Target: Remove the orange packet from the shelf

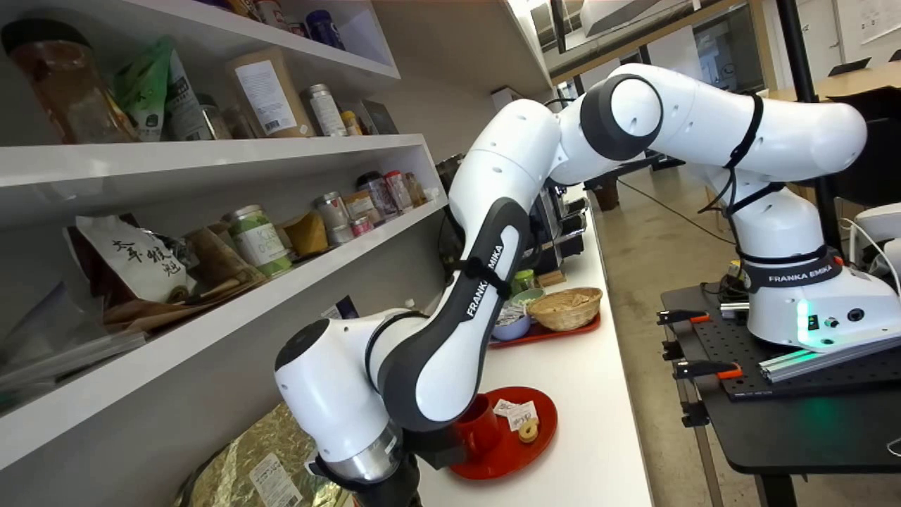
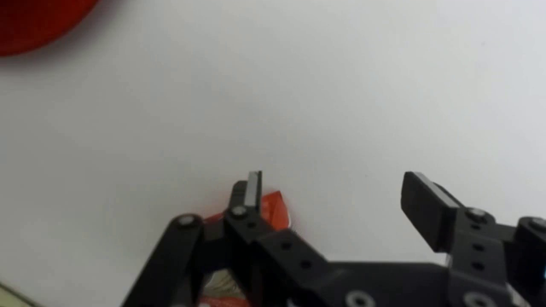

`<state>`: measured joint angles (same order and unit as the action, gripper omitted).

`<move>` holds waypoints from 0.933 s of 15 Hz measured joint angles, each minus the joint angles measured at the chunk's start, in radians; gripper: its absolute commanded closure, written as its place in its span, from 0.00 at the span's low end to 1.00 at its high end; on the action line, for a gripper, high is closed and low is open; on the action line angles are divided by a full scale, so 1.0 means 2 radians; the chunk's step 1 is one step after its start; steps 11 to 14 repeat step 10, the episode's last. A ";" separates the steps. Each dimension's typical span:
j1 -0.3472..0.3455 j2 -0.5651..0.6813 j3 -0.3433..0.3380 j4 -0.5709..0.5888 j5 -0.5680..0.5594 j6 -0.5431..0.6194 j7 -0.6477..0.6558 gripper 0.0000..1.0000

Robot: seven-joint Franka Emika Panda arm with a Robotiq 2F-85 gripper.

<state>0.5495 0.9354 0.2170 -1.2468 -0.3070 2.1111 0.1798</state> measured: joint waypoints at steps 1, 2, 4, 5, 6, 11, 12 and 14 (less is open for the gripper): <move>-0.003 -0.005 0.005 -0.002 0.004 -0.018 -0.003 0.00; -0.005 -0.012 0.008 -0.007 0.005 -0.030 -0.003 0.00; -0.008 -0.031 0.009 -0.026 0.005 -0.035 -0.002 0.00; -0.011 -0.043 0.009 -0.040 0.005 -0.035 -0.001 0.00; -0.014 -0.057 0.009 -0.057 0.005 -0.035 0.000 0.00; -0.026 -0.115 0.009 -0.130 0.006 -0.035 0.011 0.00; -0.026 -0.115 0.009 -0.130 0.006 -0.035 0.011 0.00; -0.026 -0.115 0.009 -0.130 0.006 -0.035 0.011 0.00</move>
